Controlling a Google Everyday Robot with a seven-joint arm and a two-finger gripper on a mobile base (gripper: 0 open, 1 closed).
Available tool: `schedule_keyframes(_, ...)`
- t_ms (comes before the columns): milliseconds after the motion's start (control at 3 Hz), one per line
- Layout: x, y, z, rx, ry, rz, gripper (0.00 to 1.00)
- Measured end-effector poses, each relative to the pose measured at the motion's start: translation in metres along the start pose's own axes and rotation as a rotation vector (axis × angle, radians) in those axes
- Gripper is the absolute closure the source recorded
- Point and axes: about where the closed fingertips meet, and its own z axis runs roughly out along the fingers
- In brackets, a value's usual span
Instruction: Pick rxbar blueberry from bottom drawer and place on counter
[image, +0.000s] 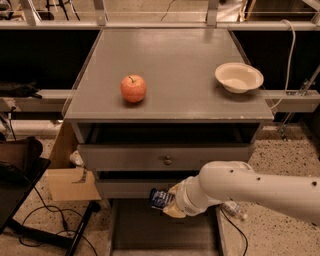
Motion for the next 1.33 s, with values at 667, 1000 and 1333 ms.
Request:
schedule_keyframes(667,-0.092,-0.003,-0.071,0.036,0.039,-0.093,1.00)
schedule_keyframes(1000,-0.154,-0.010,-0.126,0.082,0.085,-0.139,1.00)
schedule_keyframes(1333,-0.213,-0.021,-0.177,0.152,0.132,-0.167,1.00)
